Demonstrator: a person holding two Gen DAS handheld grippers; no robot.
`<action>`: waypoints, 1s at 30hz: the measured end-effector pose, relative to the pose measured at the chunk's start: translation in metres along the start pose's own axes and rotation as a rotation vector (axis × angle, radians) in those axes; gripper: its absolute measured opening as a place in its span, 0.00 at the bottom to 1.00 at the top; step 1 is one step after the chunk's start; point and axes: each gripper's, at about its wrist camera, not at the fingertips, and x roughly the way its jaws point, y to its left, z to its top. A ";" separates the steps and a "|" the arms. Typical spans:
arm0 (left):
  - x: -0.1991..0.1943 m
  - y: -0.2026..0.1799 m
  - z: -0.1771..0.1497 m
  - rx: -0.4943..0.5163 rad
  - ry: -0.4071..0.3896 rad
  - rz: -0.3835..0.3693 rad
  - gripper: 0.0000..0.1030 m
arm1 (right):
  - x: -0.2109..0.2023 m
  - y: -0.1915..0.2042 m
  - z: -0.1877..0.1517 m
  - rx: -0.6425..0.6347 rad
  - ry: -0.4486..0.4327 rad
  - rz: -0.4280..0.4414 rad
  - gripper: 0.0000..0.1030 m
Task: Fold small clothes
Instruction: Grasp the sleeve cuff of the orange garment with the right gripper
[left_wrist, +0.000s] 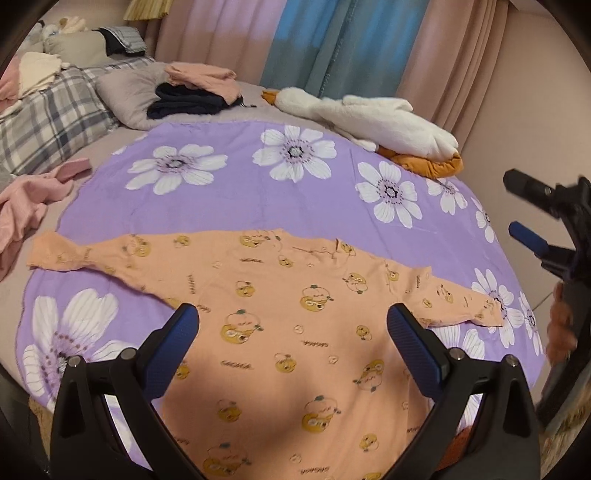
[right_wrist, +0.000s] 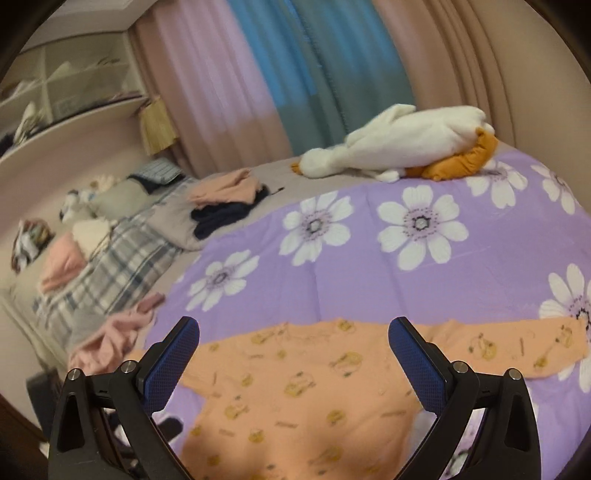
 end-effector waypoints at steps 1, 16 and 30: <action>0.006 -0.002 0.002 0.000 0.008 -0.010 0.93 | 0.001 -0.008 0.003 0.015 -0.006 -0.011 0.98; 0.112 -0.037 -0.010 0.023 0.197 -0.091 0.68 | -0.031 -0.300 -0.054 0.688 -0.047 -0.578 0.70; 0.149 -0.036 -0.039 0.012 0.308 -0.098 0.67 | -0.008 -0.353 -0.097 0.909 -0.027 -0.607 0.38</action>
